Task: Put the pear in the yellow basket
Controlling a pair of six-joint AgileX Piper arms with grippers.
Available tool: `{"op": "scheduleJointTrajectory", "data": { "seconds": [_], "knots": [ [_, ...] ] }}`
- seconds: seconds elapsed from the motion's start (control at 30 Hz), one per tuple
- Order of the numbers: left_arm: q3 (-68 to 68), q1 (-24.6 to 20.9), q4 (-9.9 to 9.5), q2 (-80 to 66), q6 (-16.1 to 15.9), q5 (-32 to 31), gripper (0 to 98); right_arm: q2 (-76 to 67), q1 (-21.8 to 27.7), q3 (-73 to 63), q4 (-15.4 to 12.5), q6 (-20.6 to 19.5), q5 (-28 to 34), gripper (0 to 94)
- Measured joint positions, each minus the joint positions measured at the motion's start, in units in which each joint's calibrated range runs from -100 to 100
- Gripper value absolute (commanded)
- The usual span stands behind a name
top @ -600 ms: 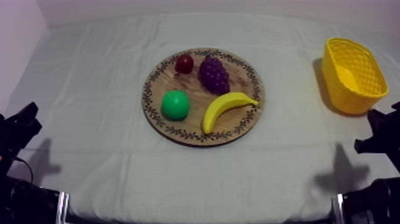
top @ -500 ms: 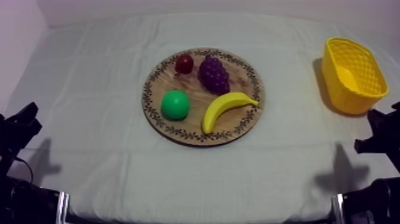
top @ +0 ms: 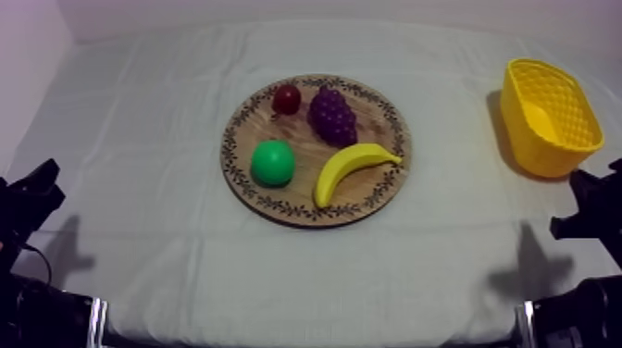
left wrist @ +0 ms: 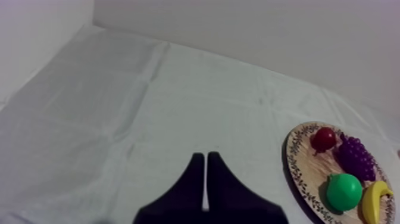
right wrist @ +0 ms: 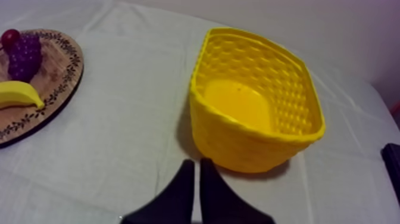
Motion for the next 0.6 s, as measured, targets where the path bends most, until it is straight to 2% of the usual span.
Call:
{"op": "scheduleJointTrajectory", "data": {
  "seconds": [0.27,0.4,0.6],
  "knots": [
    [0.0,0.0,0.00,0.0,0.0,0.0,0.1,9.2,-0.3,-6.1,0.0,-0.5,-4.4,2.8],
    [0.0,0.0,0.00,0.0,0.0,0.0,0.1,18.1,0.3,-15.8,-1.2,-0.3,-2.1,3.3],
    [0.0,0.0,0.00,0.0,0.0,0.0,0.1,32.2,0.0,-33.8,-4.0,0.6,4.8,3.6]
  ]
}}
